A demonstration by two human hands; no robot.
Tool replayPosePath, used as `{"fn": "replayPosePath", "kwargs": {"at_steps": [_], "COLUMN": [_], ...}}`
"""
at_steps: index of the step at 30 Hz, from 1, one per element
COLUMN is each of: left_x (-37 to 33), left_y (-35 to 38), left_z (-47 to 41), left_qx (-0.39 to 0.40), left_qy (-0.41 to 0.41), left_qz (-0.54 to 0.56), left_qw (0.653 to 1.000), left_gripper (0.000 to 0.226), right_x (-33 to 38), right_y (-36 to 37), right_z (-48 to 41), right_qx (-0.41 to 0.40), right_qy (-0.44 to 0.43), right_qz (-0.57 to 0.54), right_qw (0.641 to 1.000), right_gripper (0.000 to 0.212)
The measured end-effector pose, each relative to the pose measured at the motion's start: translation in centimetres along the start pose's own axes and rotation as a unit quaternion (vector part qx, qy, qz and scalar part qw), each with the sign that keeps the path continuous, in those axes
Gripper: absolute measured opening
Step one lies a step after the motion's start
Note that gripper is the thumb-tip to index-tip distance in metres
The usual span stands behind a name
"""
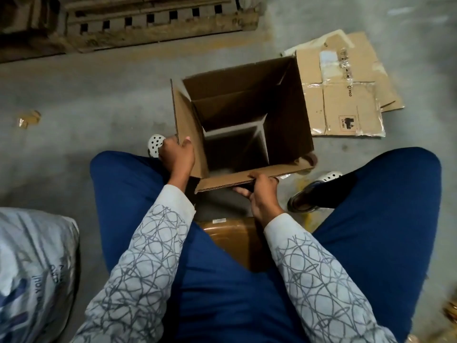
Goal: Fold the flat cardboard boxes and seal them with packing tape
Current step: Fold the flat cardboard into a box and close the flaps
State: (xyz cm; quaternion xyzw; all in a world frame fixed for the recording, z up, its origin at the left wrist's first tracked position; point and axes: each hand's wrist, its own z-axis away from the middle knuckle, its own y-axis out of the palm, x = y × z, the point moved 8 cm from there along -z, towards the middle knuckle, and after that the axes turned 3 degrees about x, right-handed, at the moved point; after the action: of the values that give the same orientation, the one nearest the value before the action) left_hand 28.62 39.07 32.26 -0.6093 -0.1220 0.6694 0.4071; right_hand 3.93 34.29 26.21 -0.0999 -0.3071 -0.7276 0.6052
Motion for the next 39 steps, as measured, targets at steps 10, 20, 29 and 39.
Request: {"fn": "replayPosePath", "kwargs": {"at_steps": [10,20,29,39], "left_x": [0.0,-0.1,-0.2,1.1], "left_y": [0.3,0.5,1.8,-0.2], "left_z": [-1.3,-2.4,-2.9,-3.2], "left_qx": [0.012,0.022,0.09,0.024], "left_qy": [-0.013,-0.02,0.017,-0.017], "left_qz": [-0.013,-0.019,-0.021,0.005], "left_qw": [1.0,0.999,0.996,1.0], "left_gripper": [0.037,0.036,0.02,0.028], "right_x": [5.1,2.8,11.7,10.3], "right_y": [4.4,5.6,11.9,8.2], "right_z": [1.8,-4.4,-4.8,-5.5], "right_qx": [0.079,0.046,0.013,0.023], "right_qy": [-0.435,-0.409,-0.501,-0.437], "right_qz": [0.567,0.753,0.78,0.81], "right_qw": [0.695,0.513,0.375,0.391], "right_gripper": [0.063,0.093,0.044,0.039]}}
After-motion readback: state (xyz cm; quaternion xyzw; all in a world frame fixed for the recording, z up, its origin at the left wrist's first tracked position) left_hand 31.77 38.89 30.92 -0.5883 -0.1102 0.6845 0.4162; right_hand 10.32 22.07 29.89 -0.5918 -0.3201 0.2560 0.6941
